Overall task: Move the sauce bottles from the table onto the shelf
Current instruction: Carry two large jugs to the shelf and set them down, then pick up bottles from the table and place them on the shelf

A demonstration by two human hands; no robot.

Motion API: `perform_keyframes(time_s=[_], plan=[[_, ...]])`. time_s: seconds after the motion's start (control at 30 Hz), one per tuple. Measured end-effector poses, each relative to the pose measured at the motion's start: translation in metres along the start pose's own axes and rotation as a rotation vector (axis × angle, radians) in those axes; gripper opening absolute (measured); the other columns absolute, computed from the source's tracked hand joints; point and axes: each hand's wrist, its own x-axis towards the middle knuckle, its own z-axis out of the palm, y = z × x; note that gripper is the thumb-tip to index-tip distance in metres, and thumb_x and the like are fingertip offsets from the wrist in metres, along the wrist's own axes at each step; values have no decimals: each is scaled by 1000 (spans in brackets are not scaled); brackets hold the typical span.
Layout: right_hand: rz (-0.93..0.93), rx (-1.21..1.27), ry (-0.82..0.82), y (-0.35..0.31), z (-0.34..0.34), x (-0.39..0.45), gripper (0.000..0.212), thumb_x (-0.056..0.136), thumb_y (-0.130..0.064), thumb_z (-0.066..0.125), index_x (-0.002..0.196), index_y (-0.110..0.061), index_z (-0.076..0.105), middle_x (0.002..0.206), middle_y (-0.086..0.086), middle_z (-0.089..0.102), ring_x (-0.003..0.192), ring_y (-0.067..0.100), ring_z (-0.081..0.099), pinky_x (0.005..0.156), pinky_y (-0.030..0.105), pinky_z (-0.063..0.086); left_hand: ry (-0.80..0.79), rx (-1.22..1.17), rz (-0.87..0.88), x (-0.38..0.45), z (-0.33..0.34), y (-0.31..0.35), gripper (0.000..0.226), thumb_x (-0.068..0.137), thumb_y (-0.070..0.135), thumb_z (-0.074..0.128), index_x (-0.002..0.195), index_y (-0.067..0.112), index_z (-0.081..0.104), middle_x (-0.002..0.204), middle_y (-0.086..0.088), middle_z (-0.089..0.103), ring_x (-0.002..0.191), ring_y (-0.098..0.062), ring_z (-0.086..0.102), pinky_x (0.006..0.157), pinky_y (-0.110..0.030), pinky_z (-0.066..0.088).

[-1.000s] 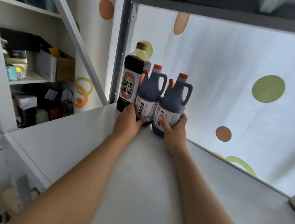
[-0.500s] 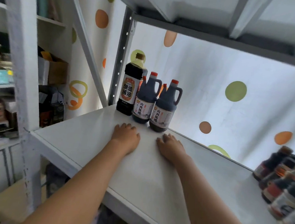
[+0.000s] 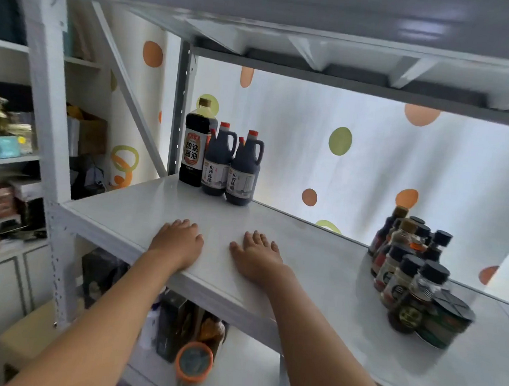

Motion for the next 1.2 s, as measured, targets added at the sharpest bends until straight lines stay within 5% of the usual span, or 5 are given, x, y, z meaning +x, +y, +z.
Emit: perform_keyframes(time_s=[0.27, 0.4, 0.5, 0.67, 1.2], plan=[[-157, -10, 42, 22, 6, -113, 59, 105, -38, 16, 157, -10, 10, 165, 9, 6, 152, 23, 3, 123, 46, 4, 220, -119, -119, -110, 27, 40, 51, 104, 30, 18, 151, 11, 25, 161, -5, 18, 148, -21, 12, 119, -35, 6], [-275, -182, 336, 32, 38, -180, 54, 104, -26, 24, 152, -1, 23, 159, 18, 25, 149, 30, 20, 120, 45, 15, 277, -215, -172, -178, 30, 70, 46, 104, 30, 25, 145, 15, 38, 155, -2, 32, 135, -23, 40, 104, -40, 39], [-374, -91, 424, 44, 69, -221, 53, 106, -28, 23, 153, -3, 25, 161, 15, 22, 151, 26, 13, 122, 43, -1, 279, -150, -70, -238, 47, 88, 44, 104, 27, 28, 145, 16, 39, 154, 0, 35, 141, -17, 32, 109, -34, 33], [-547, 57, 296, 21, 124, -283, 54, 107, -33, 17, 154, -8, 23, 163, 8, 20, 152, 18, 9, 123, 36, -3, 367, -158, -222, -360, 84, 85, 49, 105, 24, 27, 152, 8, 23, 160, -7, 19, 149, -17, 8, 117, -25, 4], [-1266, 205, -186, -166, 275, -627, 53, 107, -31, 19, 156, -10, 17, 164, 4, 13, 151, 11, 1, 123, 34, -3, 577, -112, -917, -804, 109, 5, 53, 101, 14, 37, 151, 7, 21, 159, -8, 20, 148, -13, 1, 120, -32, 11]])
